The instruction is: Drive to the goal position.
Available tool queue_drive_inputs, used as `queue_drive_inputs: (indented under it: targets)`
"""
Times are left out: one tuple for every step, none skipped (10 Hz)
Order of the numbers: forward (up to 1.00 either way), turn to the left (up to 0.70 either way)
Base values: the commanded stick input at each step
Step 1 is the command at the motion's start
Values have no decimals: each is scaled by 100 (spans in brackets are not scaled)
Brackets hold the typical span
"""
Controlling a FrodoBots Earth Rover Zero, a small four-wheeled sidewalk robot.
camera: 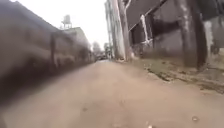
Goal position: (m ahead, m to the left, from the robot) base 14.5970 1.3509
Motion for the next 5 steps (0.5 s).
queue_drive_inputs:
  targets:
    - [100,0]
    - [100,0]
    - [100,0]
    - [100,0]
    - [100,0]
